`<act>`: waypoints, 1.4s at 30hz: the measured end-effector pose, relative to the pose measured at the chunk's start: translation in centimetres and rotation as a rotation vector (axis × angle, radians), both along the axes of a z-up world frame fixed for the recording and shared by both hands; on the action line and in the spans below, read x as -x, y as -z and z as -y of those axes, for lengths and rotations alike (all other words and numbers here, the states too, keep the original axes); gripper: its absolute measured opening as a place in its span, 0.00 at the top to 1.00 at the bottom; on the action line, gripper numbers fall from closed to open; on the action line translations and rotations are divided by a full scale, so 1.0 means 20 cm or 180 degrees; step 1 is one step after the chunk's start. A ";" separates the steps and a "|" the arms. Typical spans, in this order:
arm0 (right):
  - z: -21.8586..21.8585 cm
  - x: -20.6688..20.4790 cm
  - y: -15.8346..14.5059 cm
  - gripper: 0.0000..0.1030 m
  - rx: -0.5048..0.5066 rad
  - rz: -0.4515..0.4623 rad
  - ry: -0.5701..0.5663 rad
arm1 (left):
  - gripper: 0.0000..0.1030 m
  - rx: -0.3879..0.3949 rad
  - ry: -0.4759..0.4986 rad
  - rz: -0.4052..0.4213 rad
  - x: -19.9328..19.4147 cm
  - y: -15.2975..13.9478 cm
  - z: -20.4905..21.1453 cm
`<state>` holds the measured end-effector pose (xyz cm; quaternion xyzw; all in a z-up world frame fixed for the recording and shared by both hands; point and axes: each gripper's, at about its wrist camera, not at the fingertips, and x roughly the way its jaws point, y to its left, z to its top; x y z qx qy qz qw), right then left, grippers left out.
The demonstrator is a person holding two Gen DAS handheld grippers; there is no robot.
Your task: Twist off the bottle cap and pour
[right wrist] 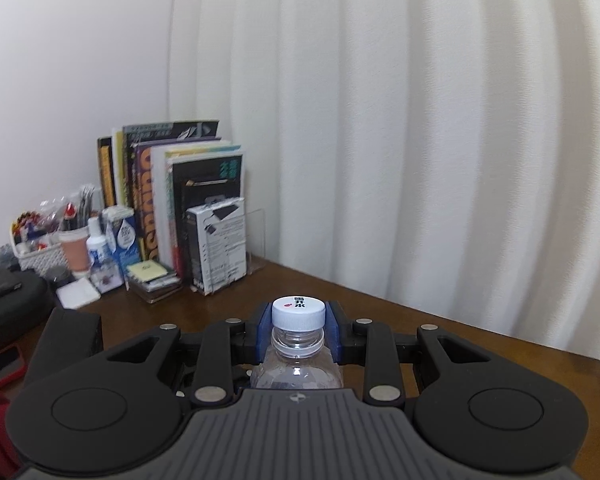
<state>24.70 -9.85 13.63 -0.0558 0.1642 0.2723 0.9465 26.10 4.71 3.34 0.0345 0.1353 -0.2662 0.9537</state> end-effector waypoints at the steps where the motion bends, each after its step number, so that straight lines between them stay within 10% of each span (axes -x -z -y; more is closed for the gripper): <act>1: 0.00 0.01 0.01 0.69 -0.0001 0.0059 0.0006 | 0.44 -0.0005 -0.0001 0.0004 0.00 0.00 0.00; 42: -0.04 0.08 0.05 0.68 0.0064 0.0235 0.0195 | 0.43 0.0006 0.0005 0.0004 0.02 0.00 -0.03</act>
